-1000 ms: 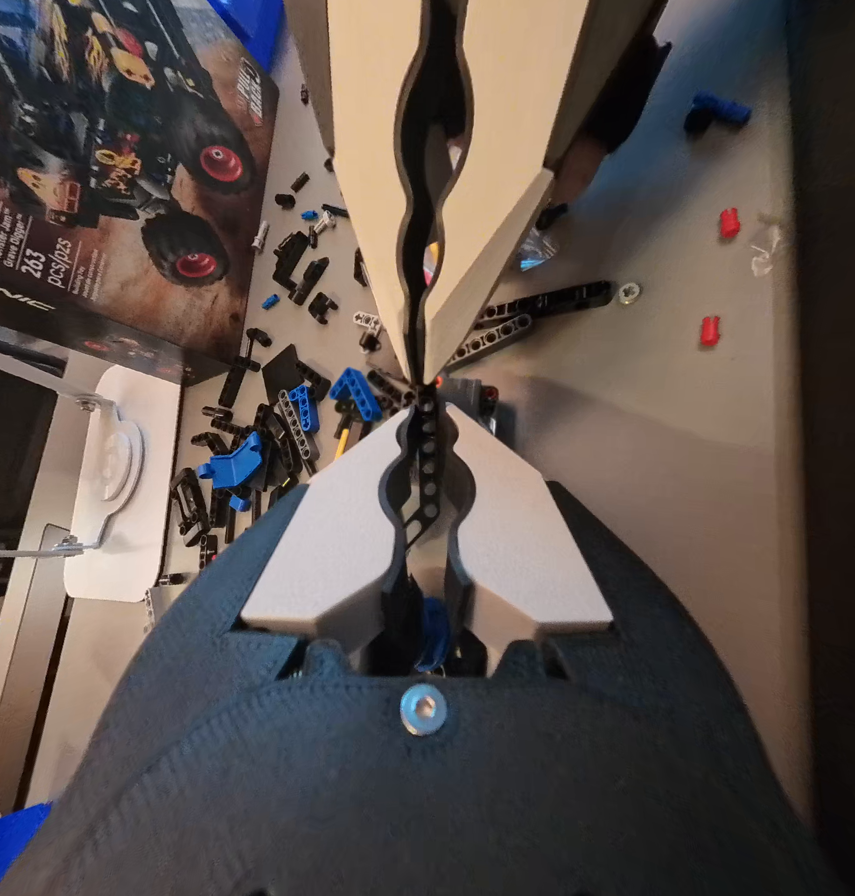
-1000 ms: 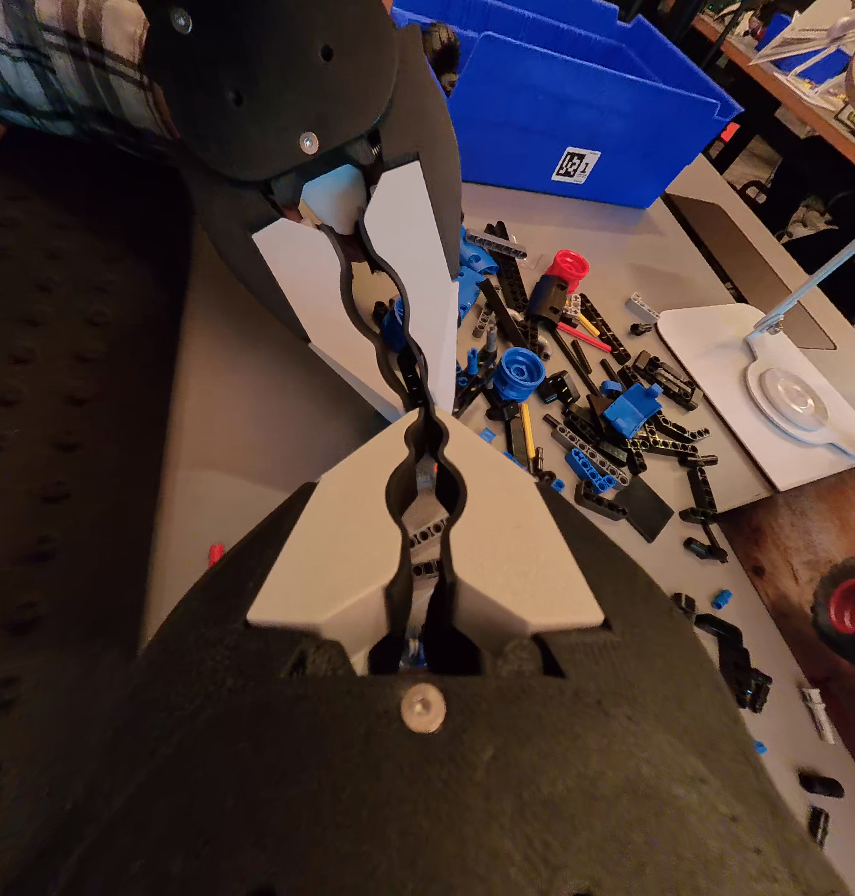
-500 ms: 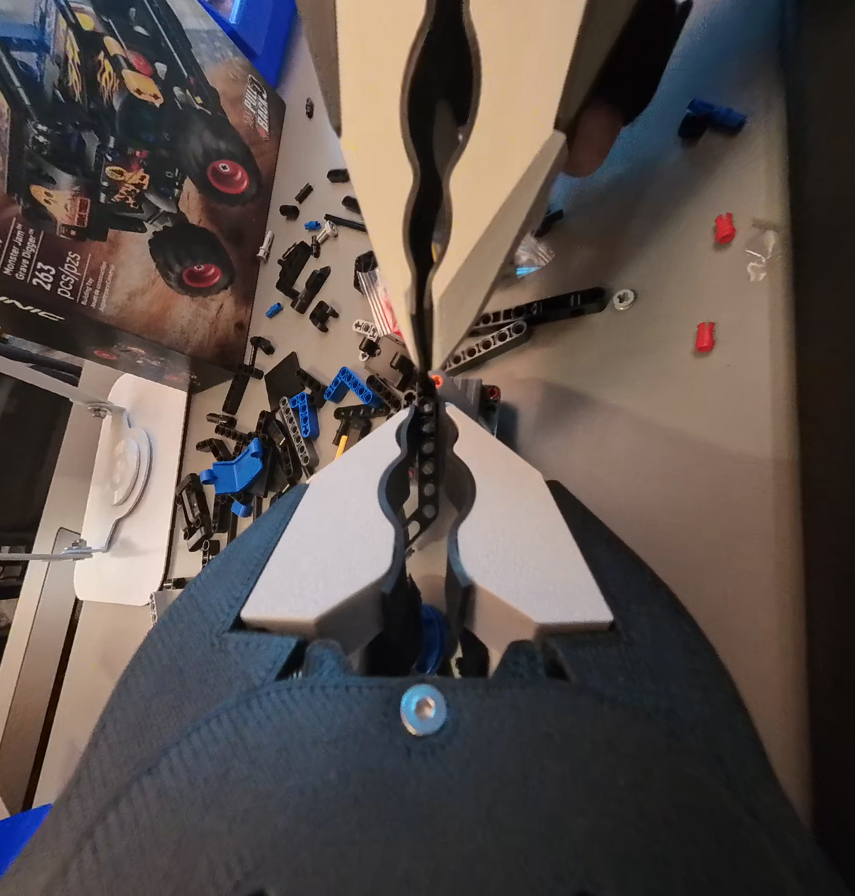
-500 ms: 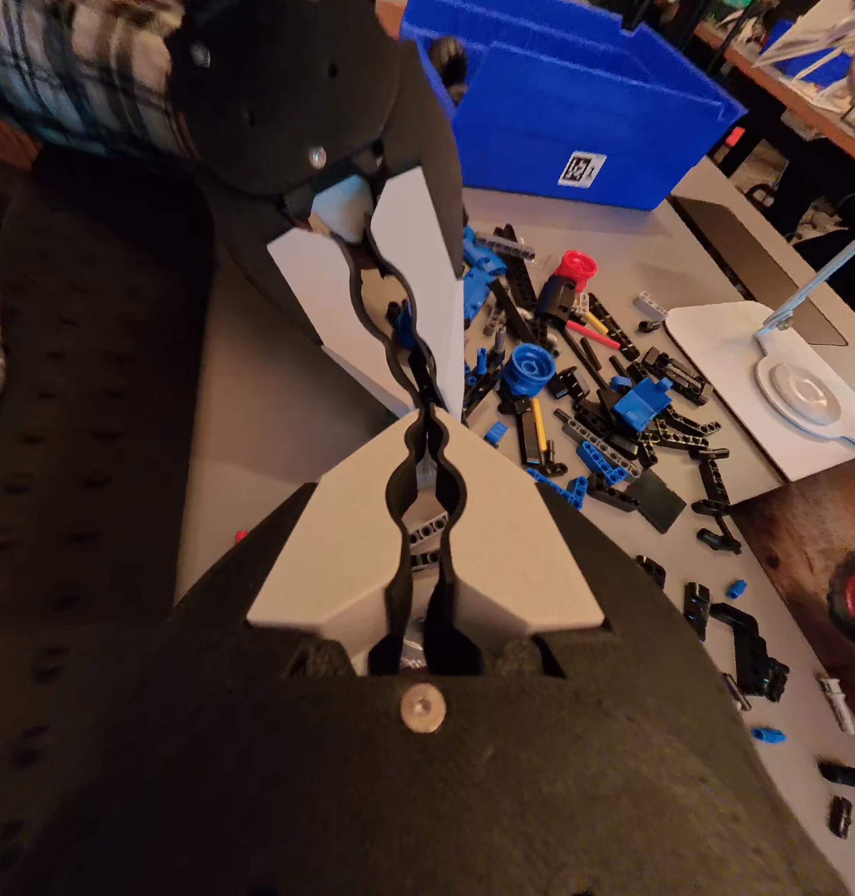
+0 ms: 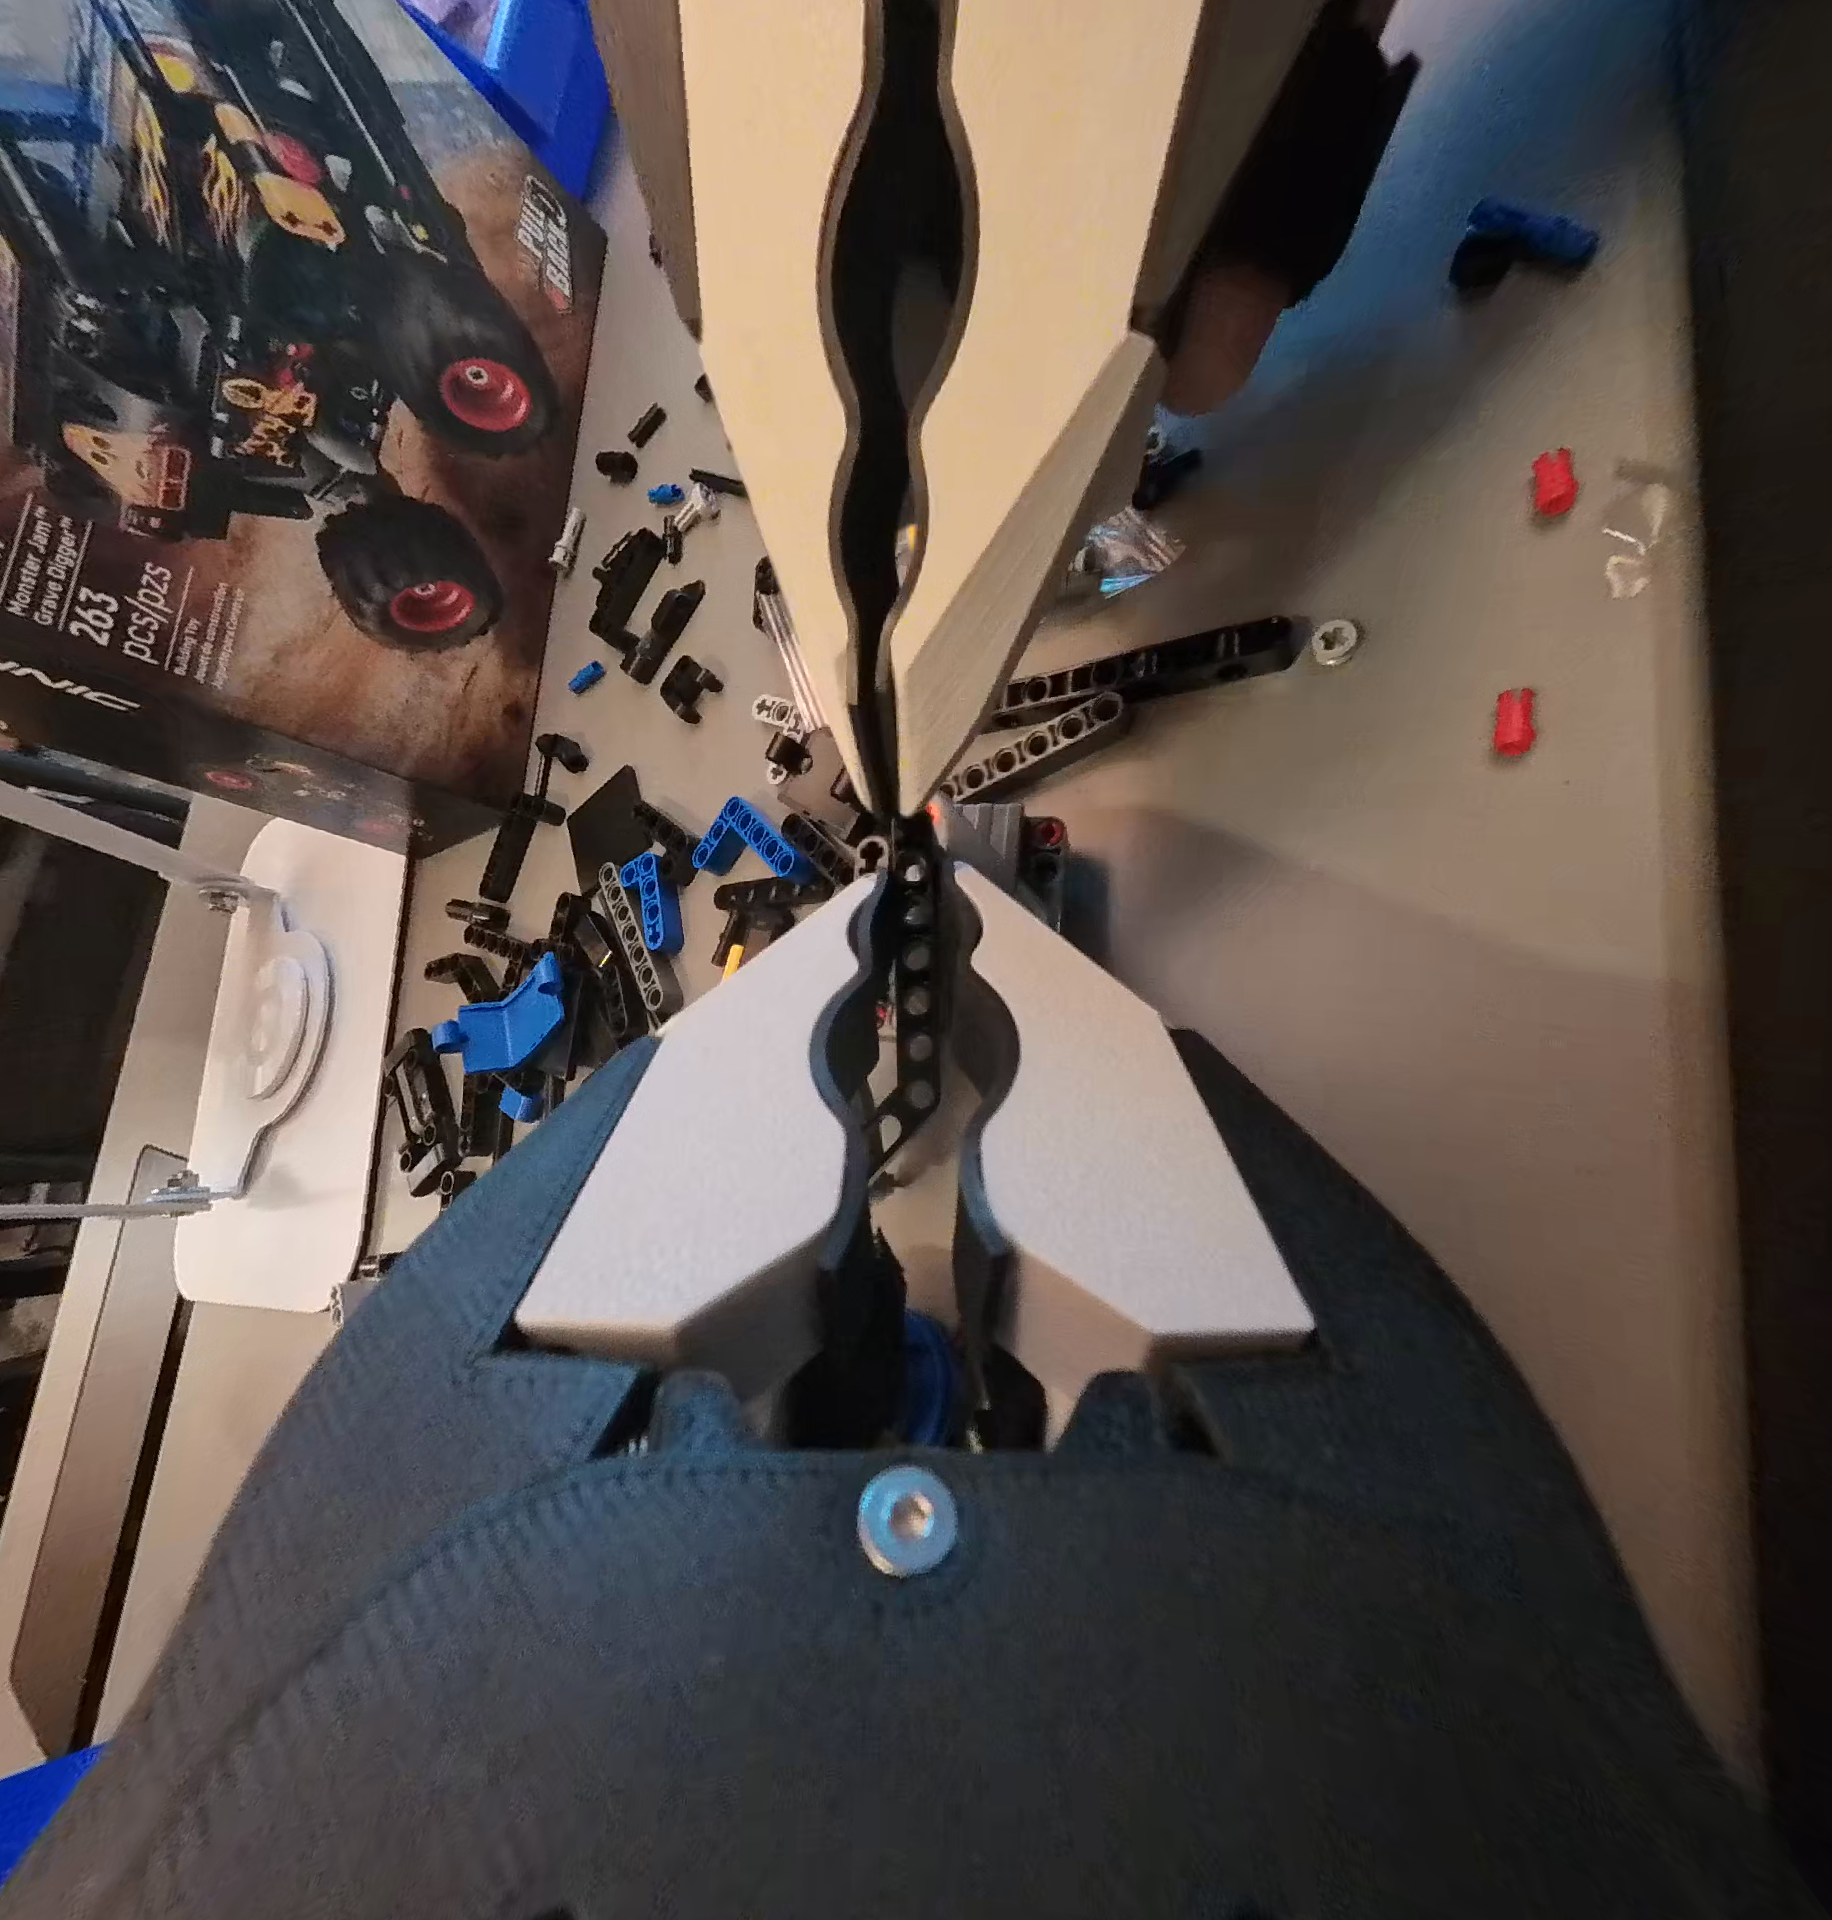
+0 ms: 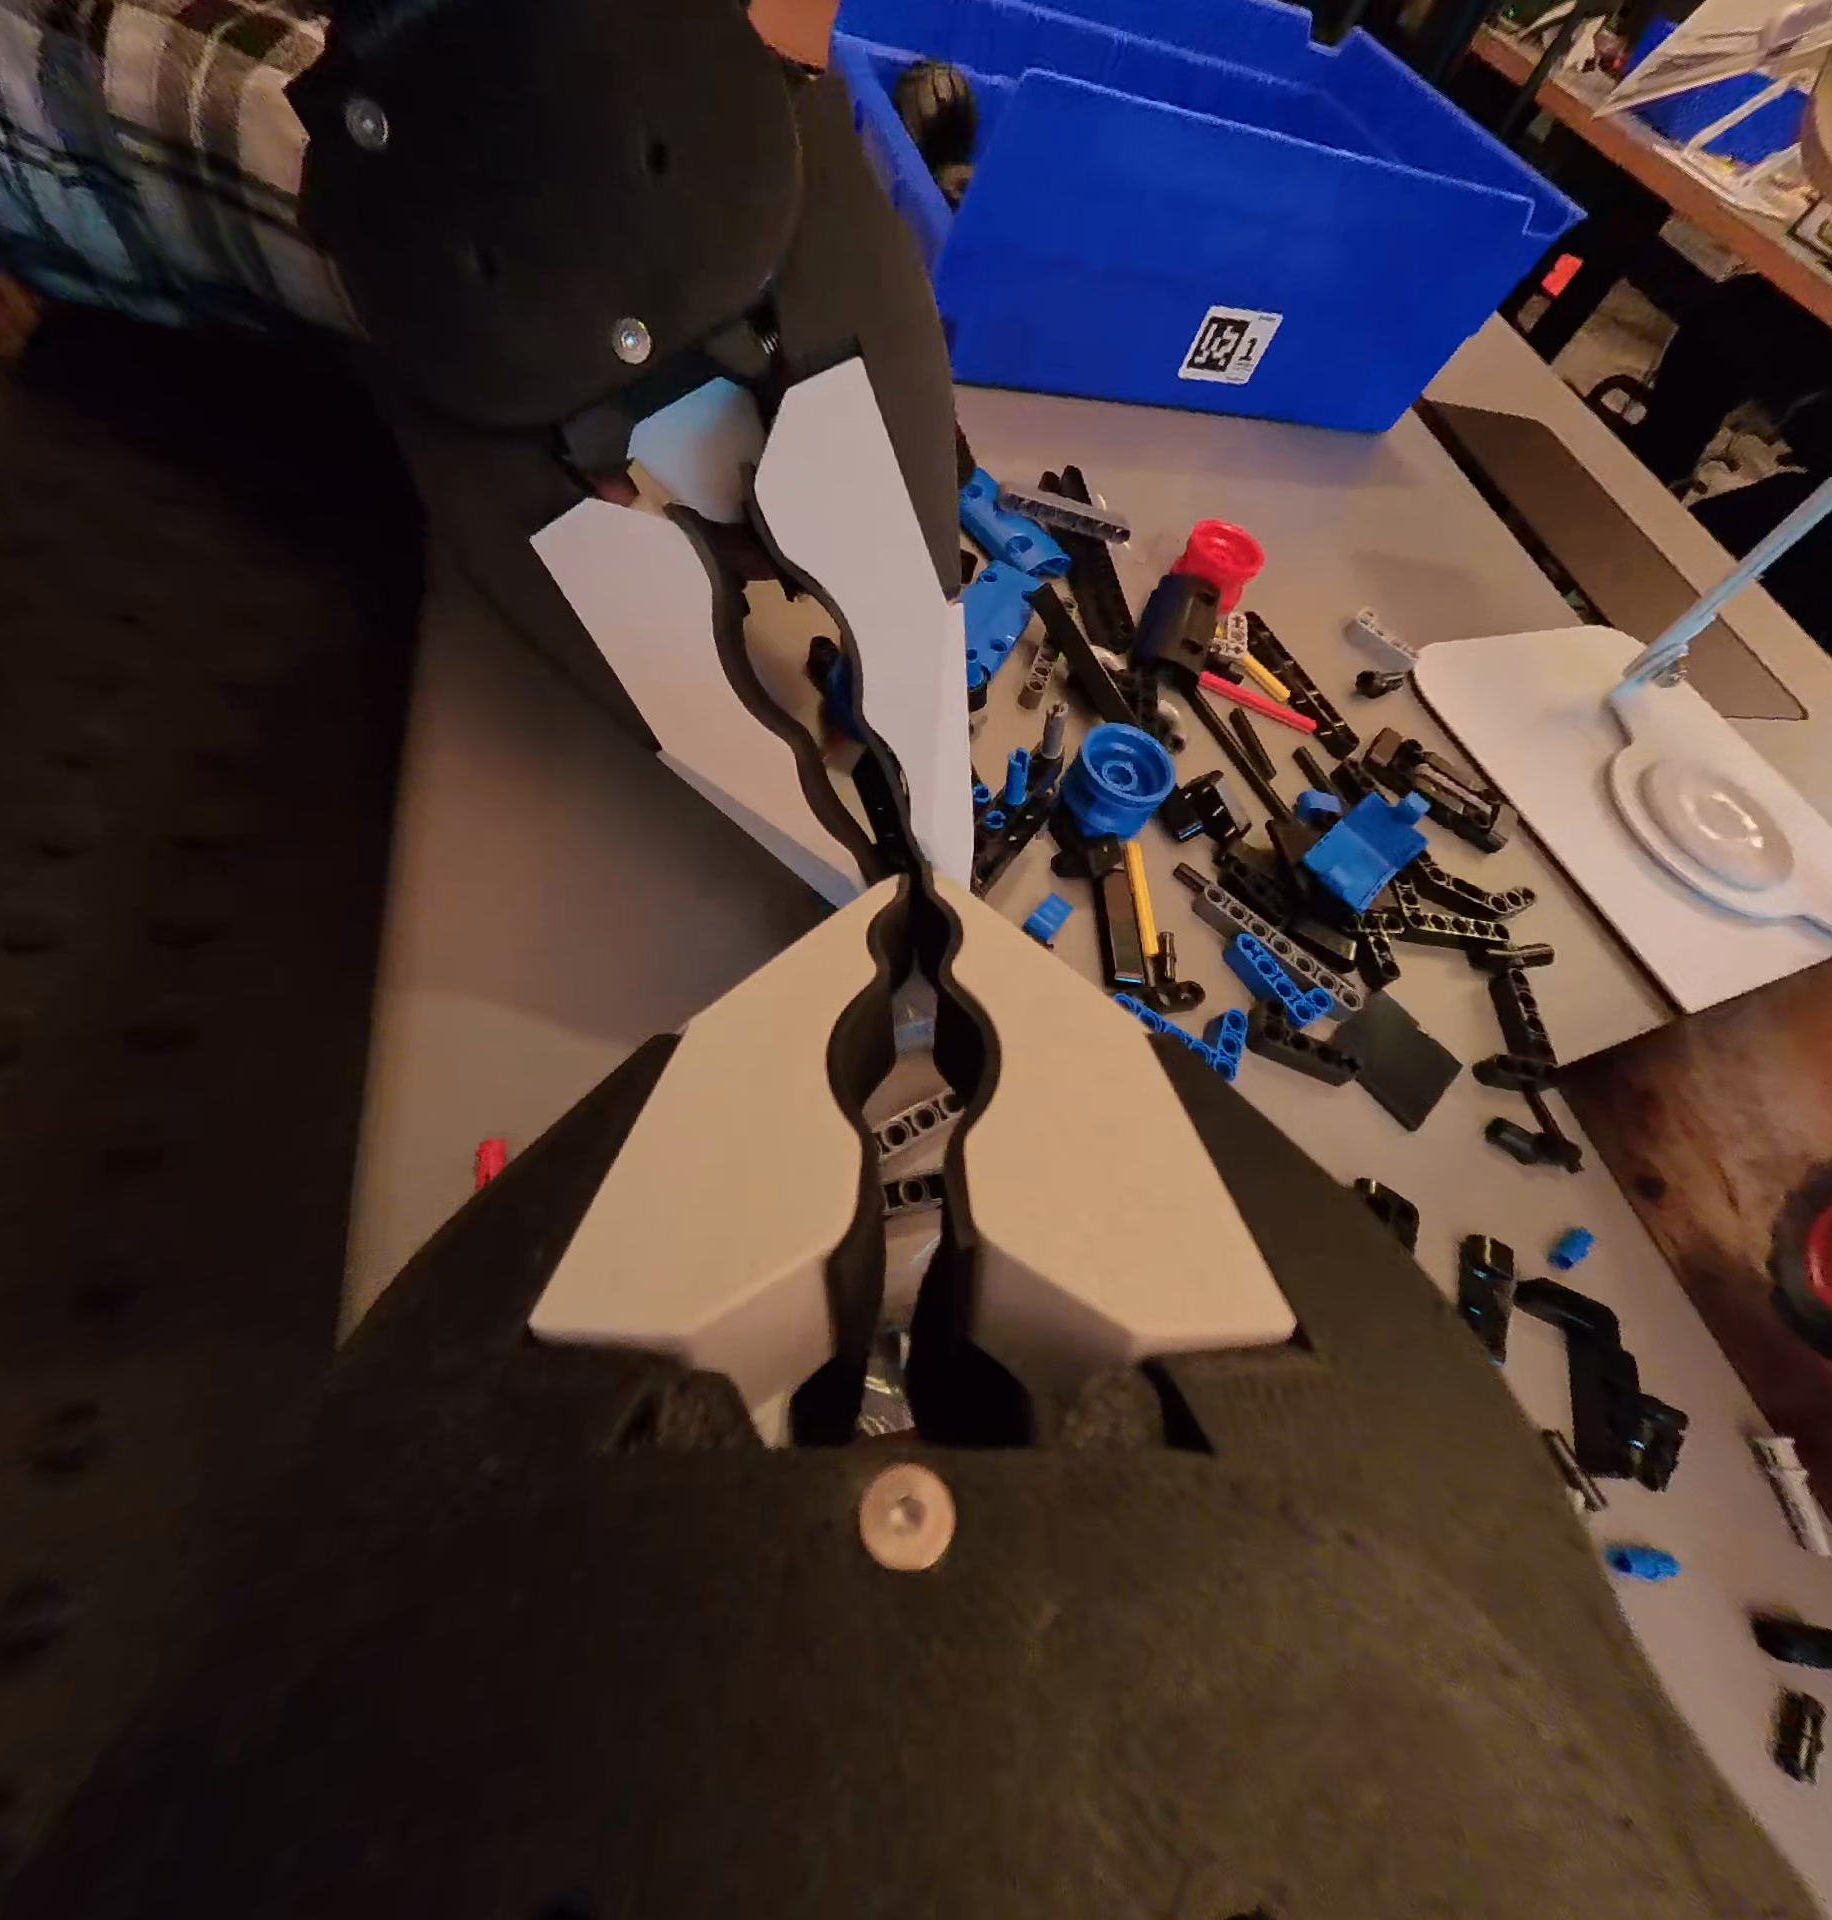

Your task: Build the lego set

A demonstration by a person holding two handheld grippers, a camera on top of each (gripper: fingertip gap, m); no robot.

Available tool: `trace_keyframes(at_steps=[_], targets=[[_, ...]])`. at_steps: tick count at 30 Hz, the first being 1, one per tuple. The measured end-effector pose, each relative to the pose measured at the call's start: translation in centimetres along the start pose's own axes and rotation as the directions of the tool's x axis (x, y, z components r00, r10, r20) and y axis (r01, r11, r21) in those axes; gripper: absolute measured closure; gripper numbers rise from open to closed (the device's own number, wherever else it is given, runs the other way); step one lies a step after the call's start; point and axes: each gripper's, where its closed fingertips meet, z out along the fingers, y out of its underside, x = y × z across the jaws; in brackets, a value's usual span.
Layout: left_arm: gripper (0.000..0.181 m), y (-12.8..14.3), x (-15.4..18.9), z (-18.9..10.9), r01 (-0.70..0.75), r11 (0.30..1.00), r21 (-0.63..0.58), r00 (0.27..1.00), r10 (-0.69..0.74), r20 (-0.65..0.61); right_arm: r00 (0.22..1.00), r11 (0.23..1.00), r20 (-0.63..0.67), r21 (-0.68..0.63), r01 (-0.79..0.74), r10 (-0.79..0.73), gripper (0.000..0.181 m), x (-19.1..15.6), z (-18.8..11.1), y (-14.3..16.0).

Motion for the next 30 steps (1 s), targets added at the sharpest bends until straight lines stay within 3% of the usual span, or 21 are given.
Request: trace_keyframes(at_steps=[13, 30], targets=[[0.178, 0.1, -0.1, 0.1, 0.058, 0.998, 0.021, 0.998, -0.057, -0.015, 0.993, 0.994, -0.056, 0.02, 0.109, -0.107, 0.181, 0.1, 0.4, 0.3], [0.179, 0.0, -0.4, 0.1, 0.07, 0.997, 0.016, 0.998, -0.07, -0.001, 0.988, 0.991, -0.077, -0.003, 0.134, -0.134, 0.181, 0.5, 1.3, 0.8]])
